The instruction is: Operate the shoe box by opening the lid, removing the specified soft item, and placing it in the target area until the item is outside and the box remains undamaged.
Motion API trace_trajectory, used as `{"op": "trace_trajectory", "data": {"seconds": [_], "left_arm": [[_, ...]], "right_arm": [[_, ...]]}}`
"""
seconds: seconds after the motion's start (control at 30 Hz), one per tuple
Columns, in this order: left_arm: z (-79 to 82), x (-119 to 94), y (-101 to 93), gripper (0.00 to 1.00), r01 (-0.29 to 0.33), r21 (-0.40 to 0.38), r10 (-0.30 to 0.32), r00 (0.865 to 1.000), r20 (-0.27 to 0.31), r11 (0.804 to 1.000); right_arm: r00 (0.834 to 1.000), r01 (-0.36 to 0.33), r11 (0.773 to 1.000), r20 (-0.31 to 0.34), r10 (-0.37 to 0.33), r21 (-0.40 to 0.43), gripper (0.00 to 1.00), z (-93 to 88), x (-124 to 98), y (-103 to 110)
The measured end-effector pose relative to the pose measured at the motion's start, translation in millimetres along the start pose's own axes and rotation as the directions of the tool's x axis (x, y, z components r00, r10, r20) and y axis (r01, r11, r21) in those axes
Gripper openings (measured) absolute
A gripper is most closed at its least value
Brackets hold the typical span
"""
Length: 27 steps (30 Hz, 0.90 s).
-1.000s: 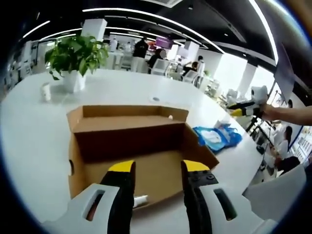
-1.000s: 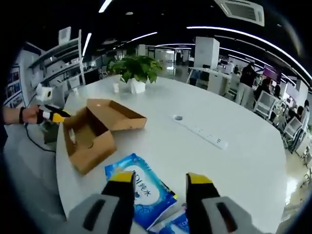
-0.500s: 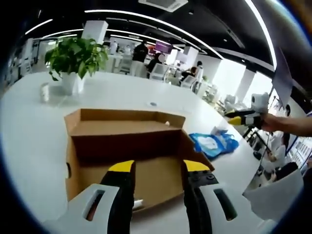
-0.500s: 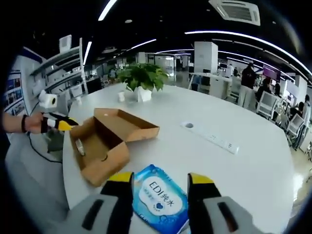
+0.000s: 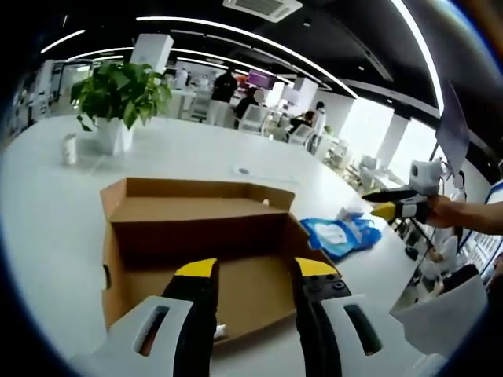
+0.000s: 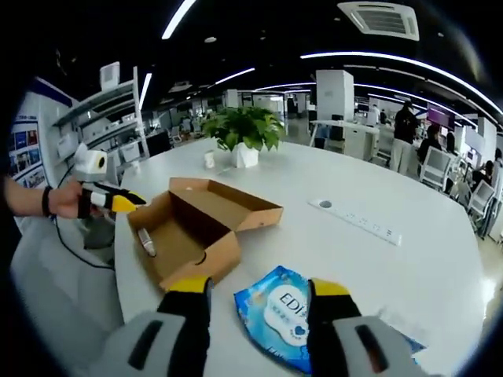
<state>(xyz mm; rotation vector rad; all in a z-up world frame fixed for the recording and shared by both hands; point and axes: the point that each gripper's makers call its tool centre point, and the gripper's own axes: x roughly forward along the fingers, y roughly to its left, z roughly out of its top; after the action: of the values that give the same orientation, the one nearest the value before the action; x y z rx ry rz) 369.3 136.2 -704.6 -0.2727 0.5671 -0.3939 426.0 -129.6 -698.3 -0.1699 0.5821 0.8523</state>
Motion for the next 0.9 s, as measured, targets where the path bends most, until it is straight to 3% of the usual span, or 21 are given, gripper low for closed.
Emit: {"op": "trace_trajectory", "data": {"seconds": [0.5, 0.73, 0.9], "left_arm": [[1.4, 2, -5.3, 0.37, 0.014, 0.002, -0.014, 1.0, 0.003, 1.0], [2.0, 2, -6.6, 0.37, 0.02, -0.002, -0.02, 1.0, 0.006, 1.0], [4.8, 0, -3.6, 0.37, 0.015, -0.013, -0.014, 1.0, 0.018, 1.0]], "right_arm": [[0.997, 0.011, 0.996, 0.078, -0.019, 0.092, 0.49, 3.7, -1, 25], [0.999, -0.031, 0.997, 0.046, 0.028, 0.067, 0.5, -9.7, 8, 59], [0.997, -0.039, 0.994, 0.069, 0.032, 0.103, 0.5, -10.6, 11, 73]]}}
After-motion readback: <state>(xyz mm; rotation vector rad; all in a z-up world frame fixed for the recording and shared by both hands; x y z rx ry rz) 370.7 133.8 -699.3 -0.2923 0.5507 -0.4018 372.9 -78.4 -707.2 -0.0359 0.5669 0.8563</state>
